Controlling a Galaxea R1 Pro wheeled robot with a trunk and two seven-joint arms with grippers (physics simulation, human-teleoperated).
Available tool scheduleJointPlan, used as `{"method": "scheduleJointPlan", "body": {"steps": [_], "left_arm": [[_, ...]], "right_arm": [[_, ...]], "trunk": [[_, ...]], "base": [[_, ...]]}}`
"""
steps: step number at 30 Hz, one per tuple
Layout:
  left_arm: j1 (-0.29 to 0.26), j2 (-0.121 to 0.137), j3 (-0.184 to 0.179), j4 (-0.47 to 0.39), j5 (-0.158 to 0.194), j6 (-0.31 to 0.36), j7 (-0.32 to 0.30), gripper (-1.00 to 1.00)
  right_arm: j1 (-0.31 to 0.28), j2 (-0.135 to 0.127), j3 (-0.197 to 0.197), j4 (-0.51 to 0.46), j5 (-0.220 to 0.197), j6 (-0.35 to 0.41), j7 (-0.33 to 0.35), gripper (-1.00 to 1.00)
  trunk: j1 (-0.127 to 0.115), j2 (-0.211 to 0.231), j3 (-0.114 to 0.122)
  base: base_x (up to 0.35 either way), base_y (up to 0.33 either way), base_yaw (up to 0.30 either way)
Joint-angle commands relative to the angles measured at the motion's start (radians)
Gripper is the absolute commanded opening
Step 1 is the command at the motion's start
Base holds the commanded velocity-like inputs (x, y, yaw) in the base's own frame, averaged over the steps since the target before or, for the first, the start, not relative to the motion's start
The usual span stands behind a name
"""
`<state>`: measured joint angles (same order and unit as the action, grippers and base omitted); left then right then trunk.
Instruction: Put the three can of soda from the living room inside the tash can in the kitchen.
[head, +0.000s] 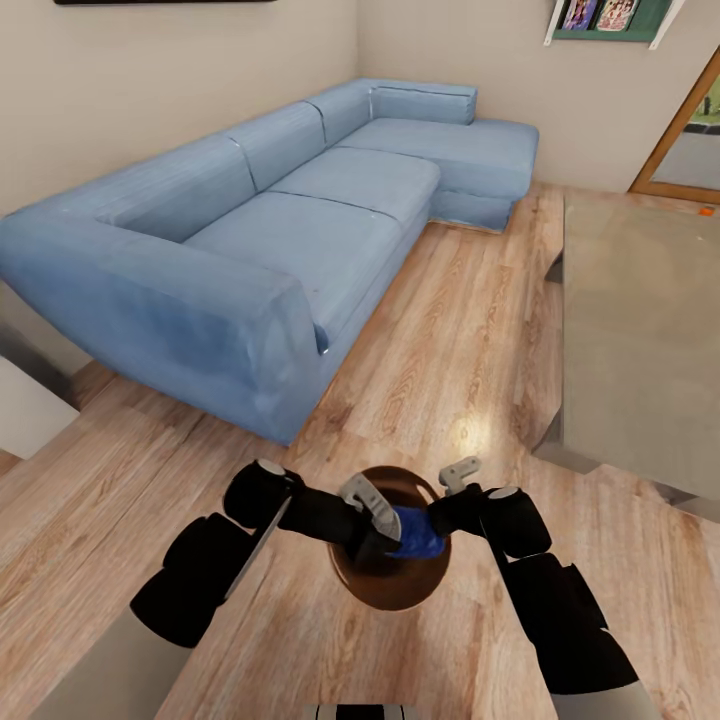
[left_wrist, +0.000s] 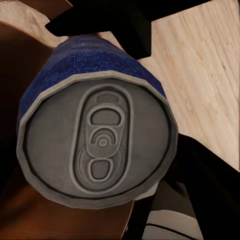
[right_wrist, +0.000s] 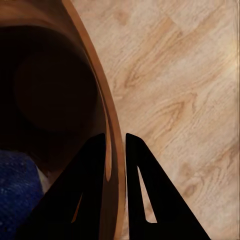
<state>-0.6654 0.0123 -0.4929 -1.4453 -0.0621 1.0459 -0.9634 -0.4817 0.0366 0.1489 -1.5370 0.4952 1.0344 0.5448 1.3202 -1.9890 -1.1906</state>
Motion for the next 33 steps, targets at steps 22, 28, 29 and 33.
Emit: {"method": "scheduleJointPlan", "body": {"steps": [22, 28, 29, 33], "left_arm": [[0.000, -0.002, -0.097, 0.004, 0.013, 0.001, 0.151, -1.00], [0.000, -0.002, -0.112, 0.003, 0.012, 0.001, 0.178, -1.00], [0.000, -0.002, -0.113, 0.003, 0.012, 0.001, 0.183, -1.00], [0.000, -0.001, -0.115, 0.004, 0.012, 0.001, 0.199, -1.00]], "right_arm": [[0.000, 0.006, 0.005, 0.008, -0.053, 0.013, 0.007, -1.00], [0.000, 0.007, 0.005, 0.024, -0.054, 0.013, -0.018, -1.00], [0.000, 0.008, 0.005, 0.026, -0.054, 0.013, -0.033, -1.00], [0.000, 0.016, 0.006, 0.028, -0.055, 0.013, -0.051, -1.00]], "trunk": [[0.000, 0.000, 0.000], [0.000, 0.000, 0.000], [0.000, 0.000, 0.000], [0.000, 0.000, 0.000]], "base": [[0.000, 0.000, 0.000], [0.000, 0.000, 0.000], [0.000, 0.000, 0.000], [0.000, 0.000, 0.000]]}}
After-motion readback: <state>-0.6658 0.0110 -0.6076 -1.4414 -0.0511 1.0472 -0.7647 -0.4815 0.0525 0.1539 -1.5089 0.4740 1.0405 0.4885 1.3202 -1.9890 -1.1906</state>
